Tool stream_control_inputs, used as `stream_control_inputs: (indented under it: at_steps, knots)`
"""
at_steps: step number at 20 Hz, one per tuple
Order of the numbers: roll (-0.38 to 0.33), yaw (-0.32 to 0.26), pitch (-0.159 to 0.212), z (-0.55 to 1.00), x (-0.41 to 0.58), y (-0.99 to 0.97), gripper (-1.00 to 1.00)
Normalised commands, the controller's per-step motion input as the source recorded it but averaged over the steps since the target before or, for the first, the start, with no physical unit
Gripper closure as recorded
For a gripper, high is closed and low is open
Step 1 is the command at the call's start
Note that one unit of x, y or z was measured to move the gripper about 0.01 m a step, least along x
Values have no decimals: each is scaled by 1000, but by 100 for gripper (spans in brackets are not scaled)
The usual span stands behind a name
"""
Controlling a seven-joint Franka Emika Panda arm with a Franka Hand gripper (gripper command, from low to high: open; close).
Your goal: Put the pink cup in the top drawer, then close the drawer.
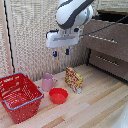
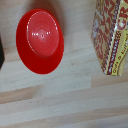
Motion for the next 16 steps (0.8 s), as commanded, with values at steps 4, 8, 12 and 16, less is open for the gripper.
stream_control_inputs:
  at_steps: [4,8,12,16]
  knots:
    - [-21,55,89,-236,499,64,-100]
    - [-14,70,111,-284,697,32,-100]
    - [-6,79,101,-259,687,0,-100]
    - [-14,81,148,-248,566,0,-100]
